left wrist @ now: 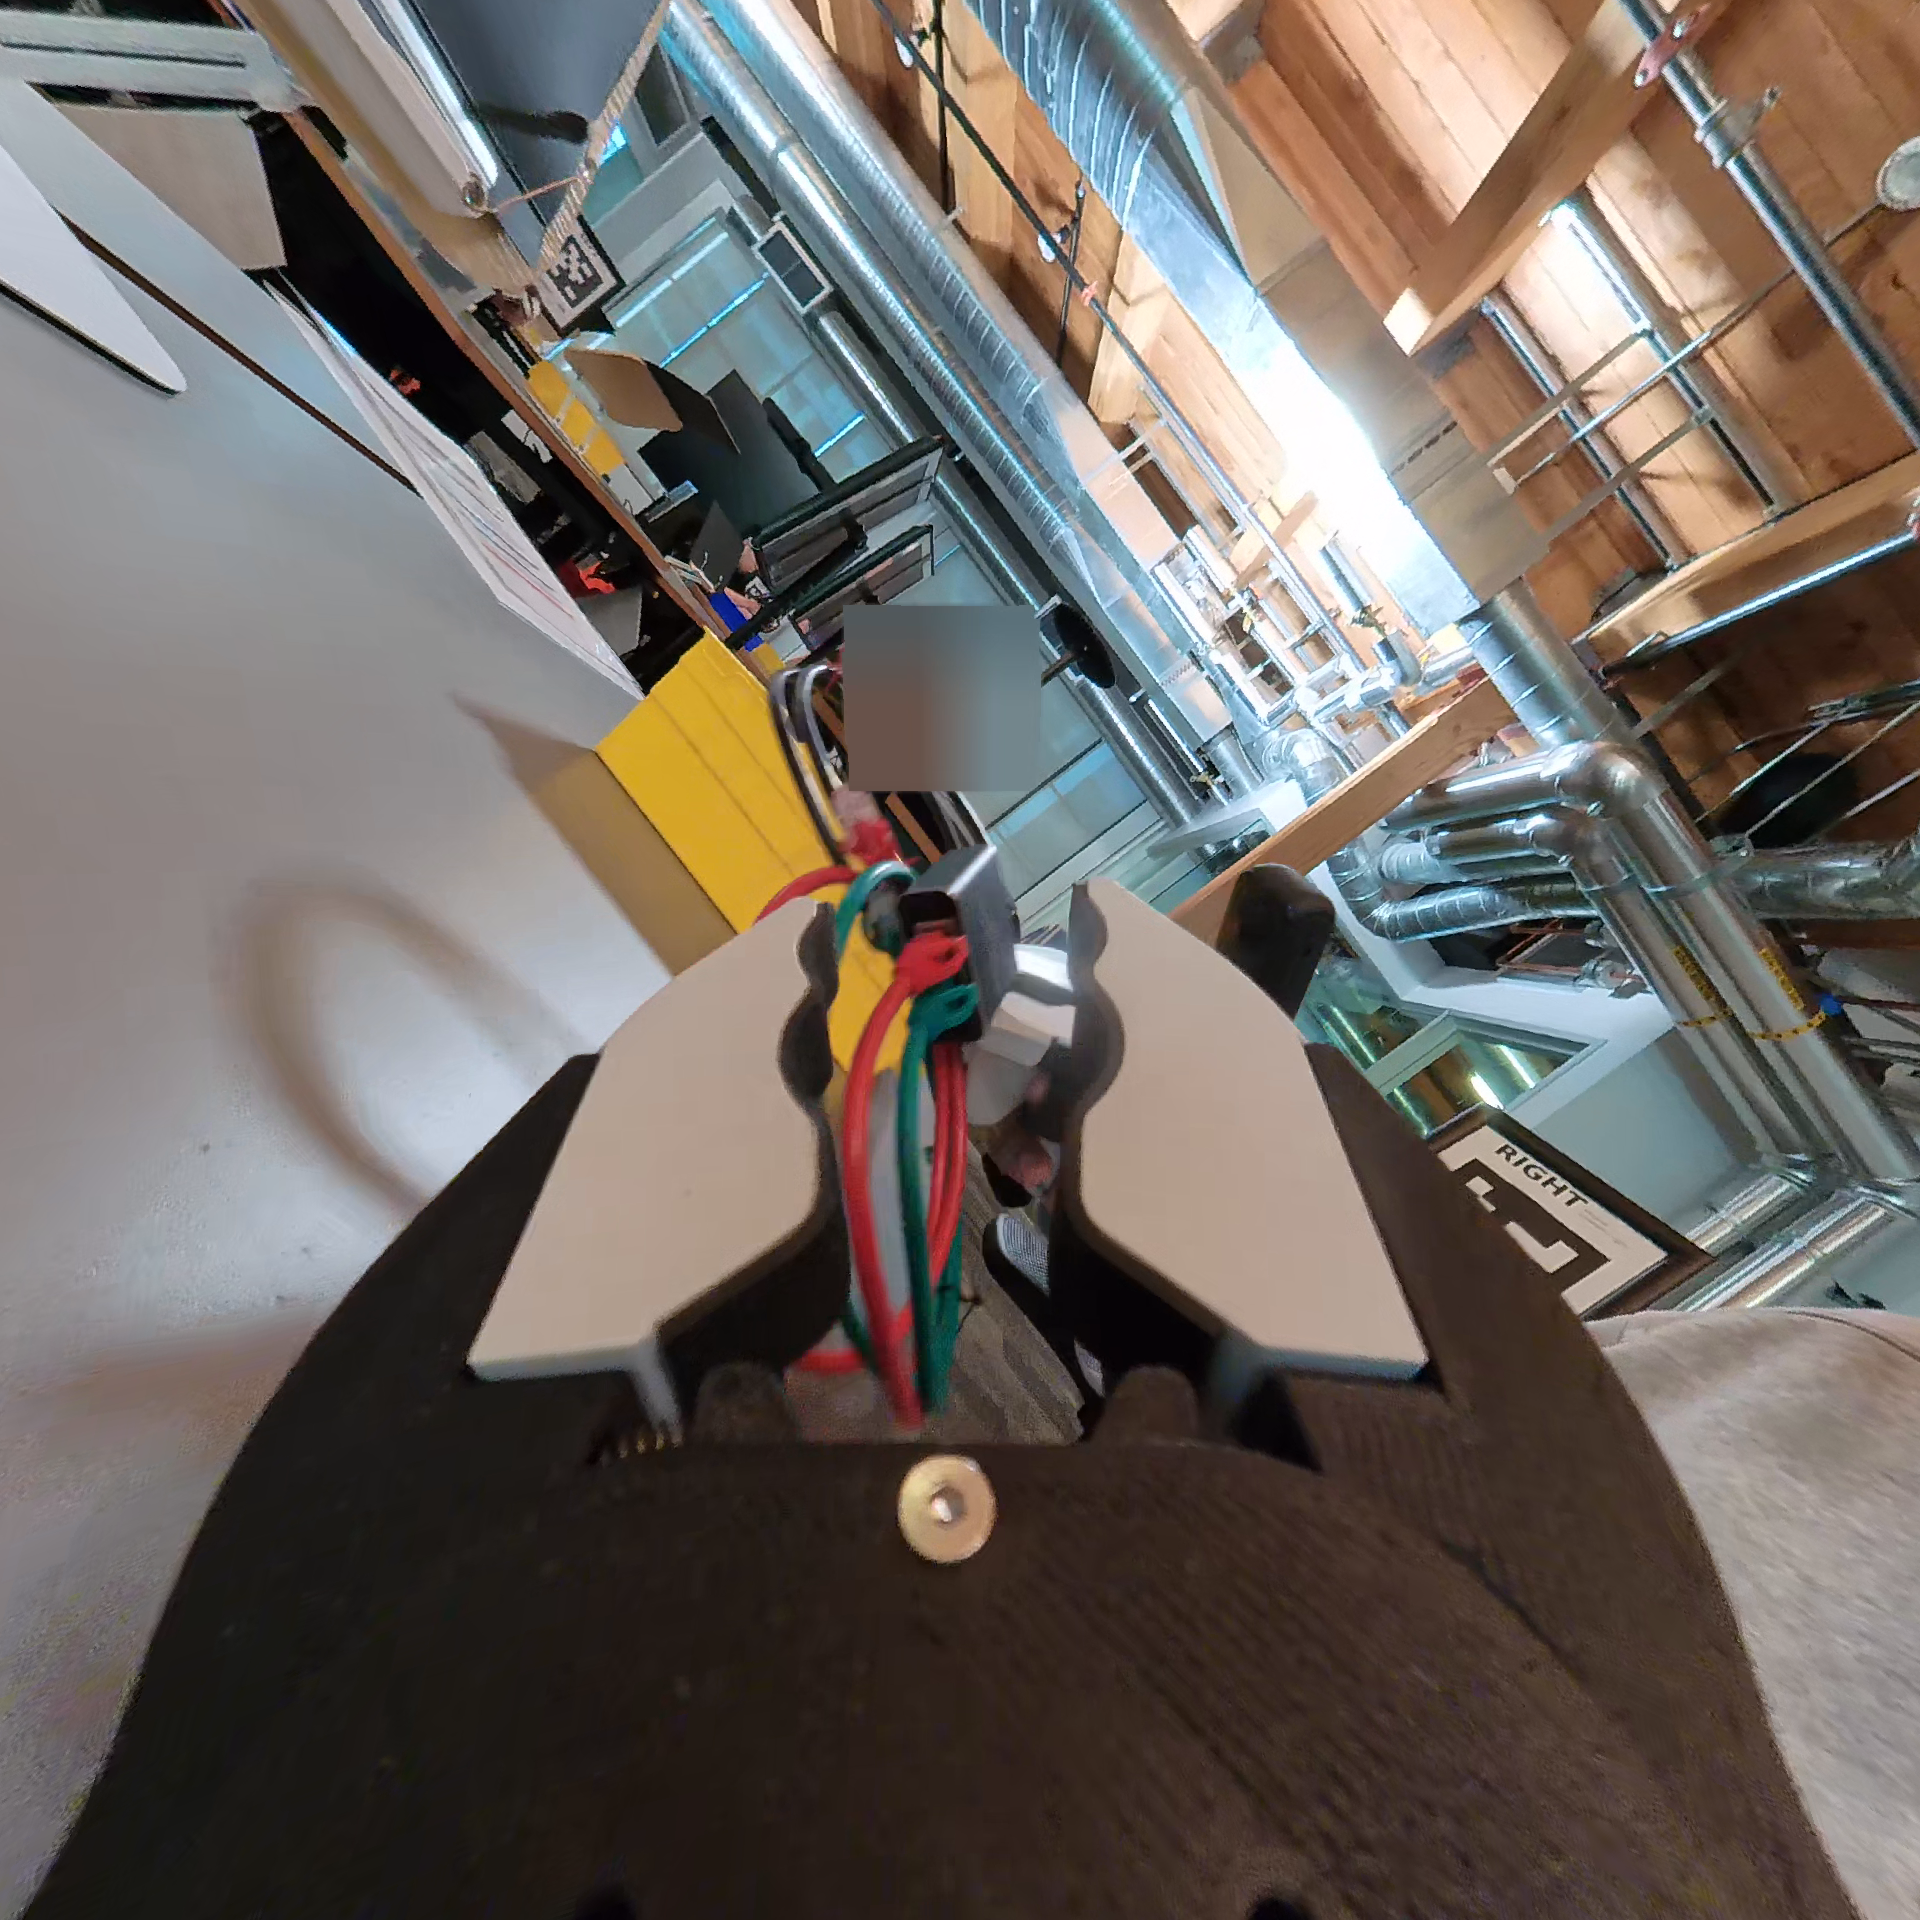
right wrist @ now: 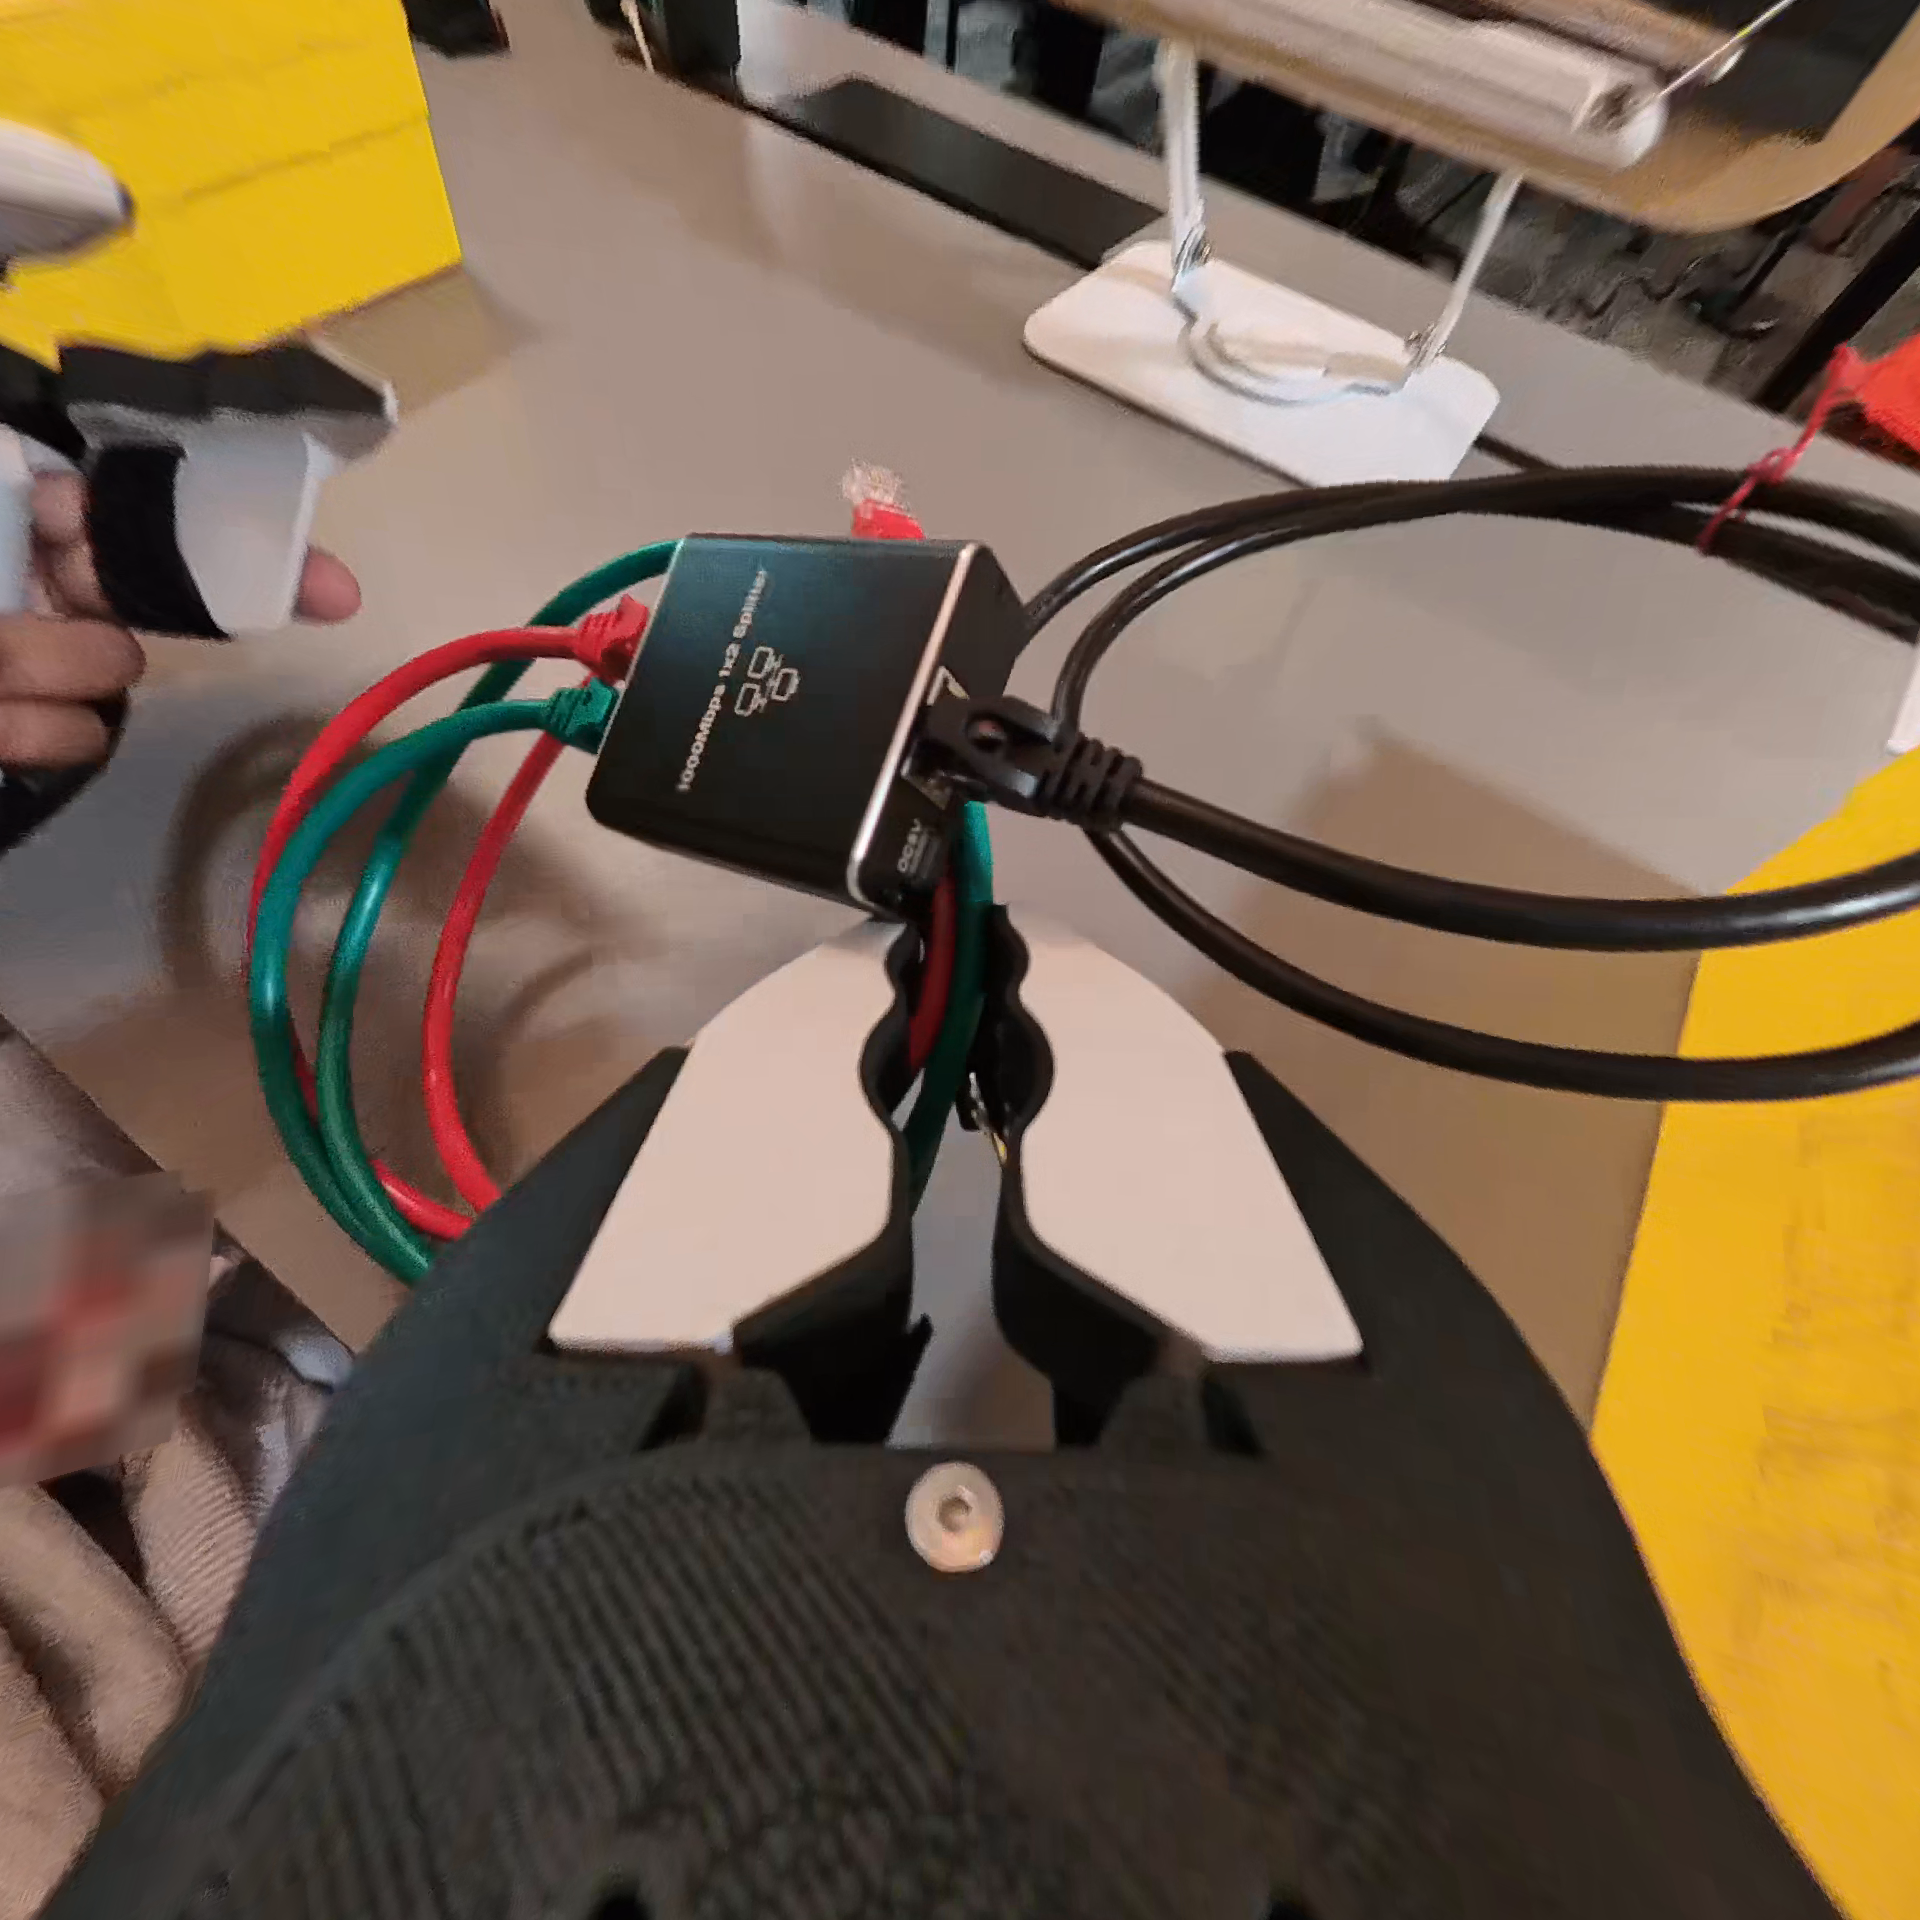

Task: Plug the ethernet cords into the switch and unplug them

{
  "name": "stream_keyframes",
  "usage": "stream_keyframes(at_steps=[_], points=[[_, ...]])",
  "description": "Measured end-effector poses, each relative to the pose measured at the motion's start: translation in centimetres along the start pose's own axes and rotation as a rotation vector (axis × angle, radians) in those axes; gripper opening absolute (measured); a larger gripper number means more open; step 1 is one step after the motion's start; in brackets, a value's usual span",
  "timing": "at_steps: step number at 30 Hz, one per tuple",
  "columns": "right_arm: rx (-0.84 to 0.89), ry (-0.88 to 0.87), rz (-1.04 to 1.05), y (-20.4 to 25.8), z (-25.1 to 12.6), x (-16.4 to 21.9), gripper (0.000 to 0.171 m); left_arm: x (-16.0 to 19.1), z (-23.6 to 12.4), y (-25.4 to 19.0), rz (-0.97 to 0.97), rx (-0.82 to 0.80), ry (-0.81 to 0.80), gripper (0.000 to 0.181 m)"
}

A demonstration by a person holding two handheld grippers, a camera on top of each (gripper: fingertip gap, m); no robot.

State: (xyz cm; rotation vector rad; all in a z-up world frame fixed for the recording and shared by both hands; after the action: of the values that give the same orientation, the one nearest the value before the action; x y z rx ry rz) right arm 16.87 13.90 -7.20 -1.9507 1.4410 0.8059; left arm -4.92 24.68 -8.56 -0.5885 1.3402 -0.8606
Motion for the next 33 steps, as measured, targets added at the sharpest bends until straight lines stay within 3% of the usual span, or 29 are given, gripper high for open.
stream_keyframes(at_steps=[8,14,18,22,28,33], points=[[0.101,-0.127,0.086,-7.0,-7.3,-2.7,0.011,0.0,-0.1,0.3,-0.040,0.020,-0.019,0.043],[0.219,0.021,-0.197,-15.8,-12.1,-2.0,0.012,0.1,0.0,0.4,-0.042,0.018,-0.010,0.044],[0.168,0.135,-0.302,-21.3,-13.4,-0.1,0.012,0.2,0.2,0.6,-0.051,0.016,-0.007,0.043],[0.053,0.239,-0.254,-25.1,-12.5,1.8,0.012,0.5,0.5,0.9,-0.053,0.002,0.006,0.044],[-0.087,0.388,-0.255,-27.2,-7.7,4.6,0.013,0.9,0.9,1.7,-0.061,-0.034,0.024,0.044],[-0.063,0.506,-0.271,-28.1,-4.1,5.6,0.016,1.5,1.4,2.3,-0.087,-0.037,0.037,0.044]])
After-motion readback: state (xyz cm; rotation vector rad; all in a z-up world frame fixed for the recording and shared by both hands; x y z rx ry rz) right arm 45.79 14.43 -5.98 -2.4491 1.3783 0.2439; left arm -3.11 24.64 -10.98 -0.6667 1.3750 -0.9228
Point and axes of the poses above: each gripper's, where its closed fingertips meet, z out along the fingers, x out of its underside, y = z × x across the jaws, the point moved 6 cm from there along -z, back along the fingers, and after that the axes turned 13 degrees about y, right-handed, at the moved point
